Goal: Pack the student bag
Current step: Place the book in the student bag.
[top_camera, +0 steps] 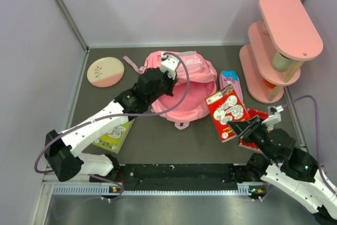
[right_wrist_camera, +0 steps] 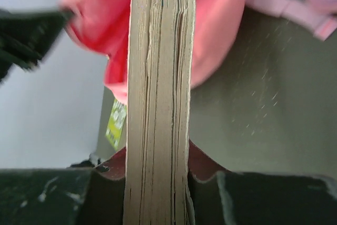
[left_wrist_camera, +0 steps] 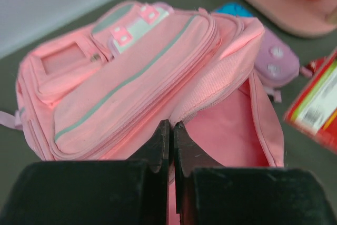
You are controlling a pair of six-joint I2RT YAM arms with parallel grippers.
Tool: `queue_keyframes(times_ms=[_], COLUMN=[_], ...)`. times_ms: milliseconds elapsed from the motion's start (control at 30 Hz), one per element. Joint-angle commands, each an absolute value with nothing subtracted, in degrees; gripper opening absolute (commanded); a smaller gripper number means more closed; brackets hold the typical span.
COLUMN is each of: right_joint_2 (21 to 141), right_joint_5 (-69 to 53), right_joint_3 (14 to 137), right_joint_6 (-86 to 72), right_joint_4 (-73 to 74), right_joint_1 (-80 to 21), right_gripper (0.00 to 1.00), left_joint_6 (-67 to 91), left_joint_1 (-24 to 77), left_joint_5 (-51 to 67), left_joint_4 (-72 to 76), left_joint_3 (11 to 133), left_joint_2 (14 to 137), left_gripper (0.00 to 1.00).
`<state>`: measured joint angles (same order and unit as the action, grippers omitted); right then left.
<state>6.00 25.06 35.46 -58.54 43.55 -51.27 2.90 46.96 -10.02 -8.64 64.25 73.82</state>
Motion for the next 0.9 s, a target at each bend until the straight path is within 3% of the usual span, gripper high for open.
queue_keyframes(times_ms=[0, 200, 500, 867], right_joint_2=[6.2, 6.9, 13.6, 30.1], right_joint_5=[12.6, 5.6, 5.4, 0.5], right_joint_3=[29.0, 18.0, 21.9, 14.3], right_joint_6=[-67.5, -74.1, -69.8, -78.7], right_joint_4=[33.9, 13.4, 8.0, -14.4], right_joint_1=[-51.4, -51.4, -51.4, -51.5], right_gripper=[0.00, 0.00, 0.00, 0.00], left_joint_6=[6.3, 7.8, 10.2, 12.8], left_joint_1=[46.7, 46.7, 46.7, 46.8], left_joint_5=[-14.4, -11.2, -8.5, -4.5], left_joint_4=[0.3, 0.3, 0.9, 1.8], left_joint_3=[72.6, 72.1, 64.1, 63.6], left_joint_2=[75.2, 75.2, 71.7, 70.3], left_gripper=[0.00, 0.00, 0.00, 0.00])
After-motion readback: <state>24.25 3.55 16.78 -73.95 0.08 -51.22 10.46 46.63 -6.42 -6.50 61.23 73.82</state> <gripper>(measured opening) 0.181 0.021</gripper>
